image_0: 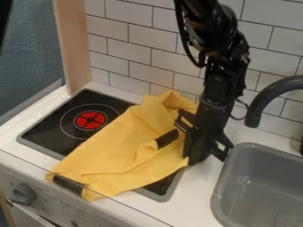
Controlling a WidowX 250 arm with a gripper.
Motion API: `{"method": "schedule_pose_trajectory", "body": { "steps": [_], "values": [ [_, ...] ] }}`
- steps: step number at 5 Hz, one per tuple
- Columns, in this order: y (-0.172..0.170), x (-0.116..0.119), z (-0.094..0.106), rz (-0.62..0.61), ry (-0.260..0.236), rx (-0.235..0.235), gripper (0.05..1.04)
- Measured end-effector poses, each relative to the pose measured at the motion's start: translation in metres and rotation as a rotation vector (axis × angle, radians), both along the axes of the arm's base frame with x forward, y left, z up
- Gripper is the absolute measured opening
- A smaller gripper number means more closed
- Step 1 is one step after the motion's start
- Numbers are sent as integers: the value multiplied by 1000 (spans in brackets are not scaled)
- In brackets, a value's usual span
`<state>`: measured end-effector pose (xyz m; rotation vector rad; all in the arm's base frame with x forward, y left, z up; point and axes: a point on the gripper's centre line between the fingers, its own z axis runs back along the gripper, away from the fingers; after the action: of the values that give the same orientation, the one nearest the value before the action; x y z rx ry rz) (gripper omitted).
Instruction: Folds the cloth from right to left
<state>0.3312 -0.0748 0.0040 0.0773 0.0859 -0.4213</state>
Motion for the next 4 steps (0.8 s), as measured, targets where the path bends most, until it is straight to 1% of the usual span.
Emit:
{"method": "schedule_pose_trajectory", "body": {
  "steps": [2, 3, 4],
  "values": [
    [41, 0, 9, 86, -32, -64, 49],
    [62, -4, 16, 117, -63, -97, 49],
    [89, -12, 25, 187, -115, -130, 49]
  ]
}}
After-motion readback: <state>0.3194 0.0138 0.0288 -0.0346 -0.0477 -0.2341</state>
